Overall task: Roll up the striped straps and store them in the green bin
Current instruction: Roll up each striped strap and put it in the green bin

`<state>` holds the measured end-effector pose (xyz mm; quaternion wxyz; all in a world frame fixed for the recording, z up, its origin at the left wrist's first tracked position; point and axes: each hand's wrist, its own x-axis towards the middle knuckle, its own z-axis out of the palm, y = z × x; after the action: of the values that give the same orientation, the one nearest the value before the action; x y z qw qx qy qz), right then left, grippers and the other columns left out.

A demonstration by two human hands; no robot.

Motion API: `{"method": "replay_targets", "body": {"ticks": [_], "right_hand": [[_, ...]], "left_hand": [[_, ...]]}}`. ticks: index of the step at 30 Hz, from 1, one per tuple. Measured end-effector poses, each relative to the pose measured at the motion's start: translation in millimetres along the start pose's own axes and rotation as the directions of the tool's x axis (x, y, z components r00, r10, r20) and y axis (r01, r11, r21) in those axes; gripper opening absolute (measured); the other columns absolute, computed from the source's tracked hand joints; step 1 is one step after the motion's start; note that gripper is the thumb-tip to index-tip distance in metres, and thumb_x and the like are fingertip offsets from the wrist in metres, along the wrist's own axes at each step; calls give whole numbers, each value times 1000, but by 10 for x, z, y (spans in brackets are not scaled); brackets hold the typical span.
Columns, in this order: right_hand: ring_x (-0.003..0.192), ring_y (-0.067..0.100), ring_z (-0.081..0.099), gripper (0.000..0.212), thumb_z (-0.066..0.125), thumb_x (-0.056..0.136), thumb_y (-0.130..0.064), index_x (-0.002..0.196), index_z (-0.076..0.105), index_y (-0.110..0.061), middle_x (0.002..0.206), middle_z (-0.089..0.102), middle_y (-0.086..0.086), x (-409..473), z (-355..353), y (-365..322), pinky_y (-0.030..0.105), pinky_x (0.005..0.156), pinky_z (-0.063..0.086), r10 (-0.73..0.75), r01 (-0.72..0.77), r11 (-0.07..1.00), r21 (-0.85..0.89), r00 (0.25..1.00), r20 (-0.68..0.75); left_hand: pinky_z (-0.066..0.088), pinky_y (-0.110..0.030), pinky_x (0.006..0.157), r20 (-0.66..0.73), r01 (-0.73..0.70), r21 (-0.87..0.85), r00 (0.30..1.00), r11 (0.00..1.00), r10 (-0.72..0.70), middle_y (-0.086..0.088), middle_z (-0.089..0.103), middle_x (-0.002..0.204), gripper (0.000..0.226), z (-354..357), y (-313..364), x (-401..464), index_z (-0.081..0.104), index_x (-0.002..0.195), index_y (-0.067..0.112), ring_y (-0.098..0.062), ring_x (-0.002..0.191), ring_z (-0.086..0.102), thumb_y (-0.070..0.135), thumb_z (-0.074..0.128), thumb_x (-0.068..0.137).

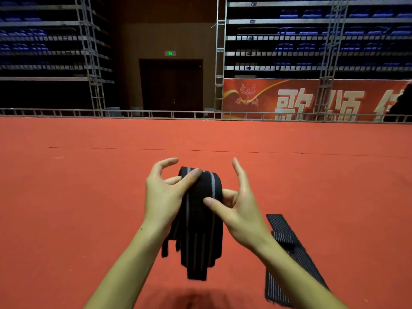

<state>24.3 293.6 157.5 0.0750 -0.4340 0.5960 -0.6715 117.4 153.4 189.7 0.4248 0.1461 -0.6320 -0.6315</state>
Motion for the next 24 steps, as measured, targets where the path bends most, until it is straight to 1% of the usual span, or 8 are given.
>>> {"method": "replay_targets", "body": {"ticks": [4,8,12,14,16,18,22,24], "right_hand": [[98,29,81,101,70,101,0,170,5,-34,104,83,11,165,-88,-111,44,94,64,-37,43,998,51,994,-104],[92,28,81,95,70,103,-6,170,8,-30,99,83,11,307,-126,-110,39,85,66,-10,18,999,49,988,-156],[66,3,64,93,64,108,-19,170,-5,-32,79,76,-11,49,-109,-19,17,64,50,75,-75,997,11,997,-32],[74,3,69,106,68,105,-14,167,-16,-38,97,81,-8,-160,-61,88,17,69,52,132,-135,991,22,986,101],[100,17,78,117,70,102,-3,165,-20,-40,118,81,4,-284,-35,200,32,90,61,149,-154,988,22,975,163],[115,27,76,115,69,101,4,166,-17,-38,123,79,7,-296,-27,212,46,107,57,113,-116,993,17,985,134],[112,25,78,105,66,103,4,169,-5,-37,116,82,6,-199,-68,89,43,106,58,66,-68,997,44,997,49],[110,26,78,100,65,104,2,170,-1,-35,113,82,8,-138,-85,57,43,103,60,61,-63,997,52,997,37]], "left_hand": [[62,-55,97,139,-31,168,990,985,7,-15,82,89,76,-171,-69,-59,46,149,41,-32,93,81,44,87,85],[63,-38,93,406,-40,218,912,975,-53,-6,85,98,96,-184,-79,-188,30,162,48,-22,97,82,12,85,91],[61,-21,79,227,-65,154,974,986,29,-6,84,90,83,-167,-44,-80,51,154,36,-18,92,82,5,89,86],[59,-18,75,171,-45,116,985,992,25,-7,84,88,75,-133,-44,-15,59,147,31,-16,90,82,7,91,83],[62,-22,71,141,-10,72,990,997,-1,-9,84,88,69,-75,-78,9,63,142,25,-19,87,83,7,92,82],[64,-28,68,104,25,53,994,998,-30,-10,84,88,66,-38,-130,14,64,139,23,-21,85,83,11,93,82],[59,-30,72,163,50,132,984,990,-71,-6,82,81,65,-135,-188,-22,57,146,33,-15,80,79,32,87,89],[57,-29,72,239,40,144,968,989,-74,-2,79,77,66,-200,-176,-79,55,148,37,-14,77,75,30,86,90]]}}
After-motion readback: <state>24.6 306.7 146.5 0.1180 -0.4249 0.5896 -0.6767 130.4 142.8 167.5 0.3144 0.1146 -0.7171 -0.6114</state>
